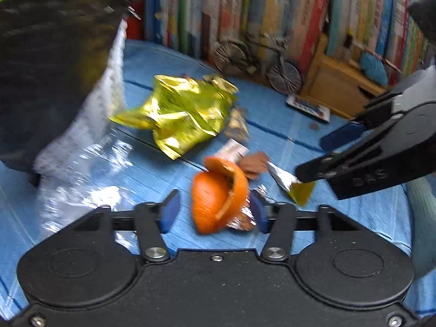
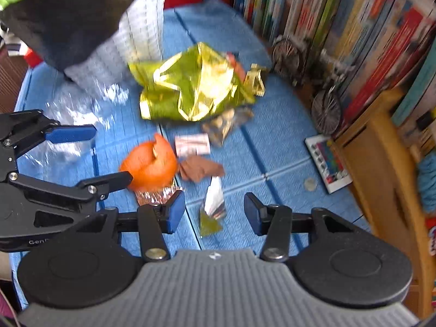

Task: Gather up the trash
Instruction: 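Close the left tool on the orange peel while the right tool grips the silver foil strip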

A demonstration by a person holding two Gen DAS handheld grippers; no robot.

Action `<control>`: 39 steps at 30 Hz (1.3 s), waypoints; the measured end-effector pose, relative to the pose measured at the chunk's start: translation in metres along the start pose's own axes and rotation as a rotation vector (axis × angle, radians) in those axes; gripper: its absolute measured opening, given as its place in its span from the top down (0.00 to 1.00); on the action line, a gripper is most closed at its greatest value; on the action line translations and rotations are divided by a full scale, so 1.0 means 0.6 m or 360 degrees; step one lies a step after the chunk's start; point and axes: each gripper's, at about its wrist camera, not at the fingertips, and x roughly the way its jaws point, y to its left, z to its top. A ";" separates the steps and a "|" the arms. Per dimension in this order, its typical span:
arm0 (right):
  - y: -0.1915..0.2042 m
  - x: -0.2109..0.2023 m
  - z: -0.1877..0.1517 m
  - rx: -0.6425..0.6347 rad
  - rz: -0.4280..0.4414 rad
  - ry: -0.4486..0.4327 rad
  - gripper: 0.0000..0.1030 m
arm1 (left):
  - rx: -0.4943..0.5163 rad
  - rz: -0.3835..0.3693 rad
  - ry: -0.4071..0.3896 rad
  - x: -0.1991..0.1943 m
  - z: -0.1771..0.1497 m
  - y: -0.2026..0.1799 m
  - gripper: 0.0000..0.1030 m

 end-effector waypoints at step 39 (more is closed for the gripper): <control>-0.011 0.095 -0.019 0.0058 -0.0013 0.0118 0.40 | 0.0064 0.0024 0.0015 0.059 -0.007 -0.032 0.79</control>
